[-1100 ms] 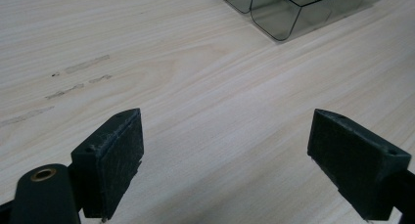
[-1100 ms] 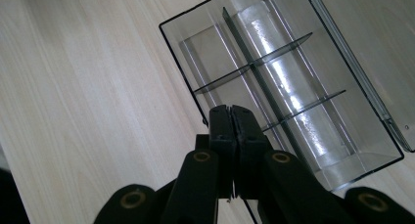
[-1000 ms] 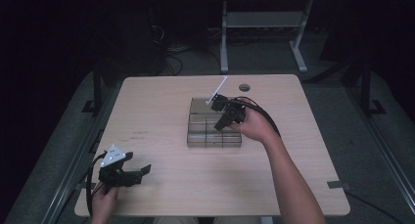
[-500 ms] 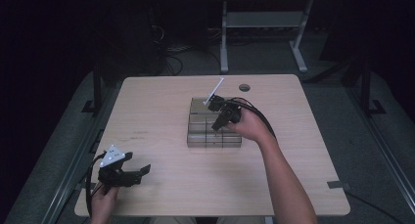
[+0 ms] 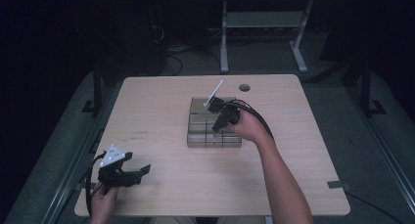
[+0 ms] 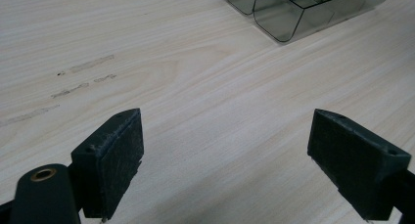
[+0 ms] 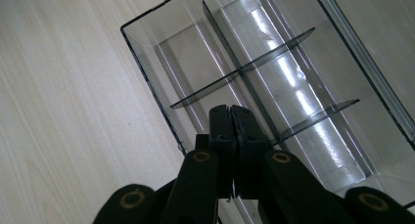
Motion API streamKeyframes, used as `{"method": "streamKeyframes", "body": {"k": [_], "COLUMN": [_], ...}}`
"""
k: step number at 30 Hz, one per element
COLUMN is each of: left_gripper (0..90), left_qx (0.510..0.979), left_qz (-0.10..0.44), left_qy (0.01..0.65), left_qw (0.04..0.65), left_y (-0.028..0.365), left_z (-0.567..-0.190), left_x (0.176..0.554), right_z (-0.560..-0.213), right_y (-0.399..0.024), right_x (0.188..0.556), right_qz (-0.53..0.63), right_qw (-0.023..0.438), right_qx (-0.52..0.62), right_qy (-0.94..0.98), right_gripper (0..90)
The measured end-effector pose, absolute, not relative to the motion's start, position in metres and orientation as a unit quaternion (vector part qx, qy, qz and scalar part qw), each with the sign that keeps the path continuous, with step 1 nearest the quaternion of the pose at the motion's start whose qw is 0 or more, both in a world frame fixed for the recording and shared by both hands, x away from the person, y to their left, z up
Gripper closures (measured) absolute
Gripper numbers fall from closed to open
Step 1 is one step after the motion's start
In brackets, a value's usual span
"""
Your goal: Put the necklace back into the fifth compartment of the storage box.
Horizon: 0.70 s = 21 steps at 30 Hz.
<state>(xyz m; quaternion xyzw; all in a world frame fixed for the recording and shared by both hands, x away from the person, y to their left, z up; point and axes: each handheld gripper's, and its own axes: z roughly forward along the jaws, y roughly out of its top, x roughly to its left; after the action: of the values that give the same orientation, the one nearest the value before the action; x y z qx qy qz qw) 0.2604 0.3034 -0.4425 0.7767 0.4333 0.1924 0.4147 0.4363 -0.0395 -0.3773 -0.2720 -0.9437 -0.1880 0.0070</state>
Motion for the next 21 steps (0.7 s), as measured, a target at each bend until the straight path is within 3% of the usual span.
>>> {"method": "streamKeyframes", "body": {"k": [21], "left_gripper": [13.1], "left_qx": [0.774], "left_qz": [0.193], "left_qy": [0.435], "left_qw": [0.416], "left_y": [0.304], "left_z": [-0.443], "left_x": [0.26], "right_z": [-0.407], "right_y": [-0.034], "right_x": [0.444], "right_qz": [-0.162], "right_qw": [0.027], "right_qx": [-0.285], "right_qy": [-0.944], "right_gripper": [87.7]}}
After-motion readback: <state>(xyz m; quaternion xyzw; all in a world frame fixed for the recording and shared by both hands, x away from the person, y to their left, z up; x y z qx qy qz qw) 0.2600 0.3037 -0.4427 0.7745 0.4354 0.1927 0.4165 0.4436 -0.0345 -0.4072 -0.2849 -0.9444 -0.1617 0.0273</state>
